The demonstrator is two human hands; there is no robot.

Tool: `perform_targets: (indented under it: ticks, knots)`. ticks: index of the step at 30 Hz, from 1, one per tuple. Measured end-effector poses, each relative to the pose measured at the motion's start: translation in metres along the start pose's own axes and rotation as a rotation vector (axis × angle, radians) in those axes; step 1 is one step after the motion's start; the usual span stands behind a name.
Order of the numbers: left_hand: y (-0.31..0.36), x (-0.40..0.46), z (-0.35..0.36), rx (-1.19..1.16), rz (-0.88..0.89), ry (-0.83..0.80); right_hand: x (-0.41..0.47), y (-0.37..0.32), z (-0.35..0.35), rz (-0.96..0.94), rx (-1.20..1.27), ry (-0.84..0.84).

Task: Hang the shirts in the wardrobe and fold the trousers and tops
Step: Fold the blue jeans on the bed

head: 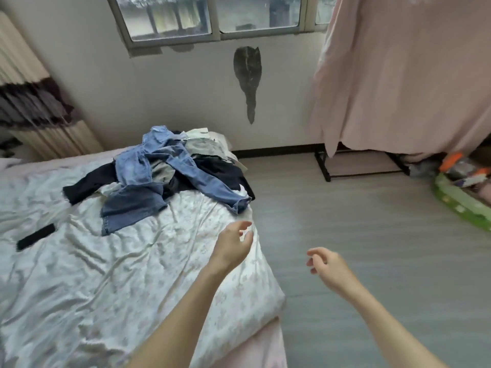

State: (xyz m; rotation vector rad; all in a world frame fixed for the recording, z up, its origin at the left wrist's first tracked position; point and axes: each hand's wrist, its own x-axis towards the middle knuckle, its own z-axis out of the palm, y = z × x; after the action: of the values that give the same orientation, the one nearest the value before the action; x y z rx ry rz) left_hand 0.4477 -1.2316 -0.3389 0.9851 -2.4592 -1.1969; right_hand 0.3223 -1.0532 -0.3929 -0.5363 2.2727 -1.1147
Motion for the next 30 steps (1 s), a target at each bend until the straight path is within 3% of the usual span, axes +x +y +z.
perform_targets:
  ticks: [8,15,23,30]
  knots:
    - [0.020,0.124,0.024,-0.032,-0.173,0.193,0.151,-0.032,-0.054,-0.123,-0.033,-0.210]
    - [0.030,0.283,0.003,-0.125,-0.291,0.382,0.336,-0.128,-0.050,-0.265,-0.116,-0.361]
    - [-0.014,0.385,-0.054,-0.086,-0.458,0.500,0.469,-0.208,0.016,-0.327,-0.164,-0.574]
    - [-0.117,0.510,-0.147,-0.030,-0.632,0.593,0.612,-0.310,0.142,-0.472,-0.271,-0.726]
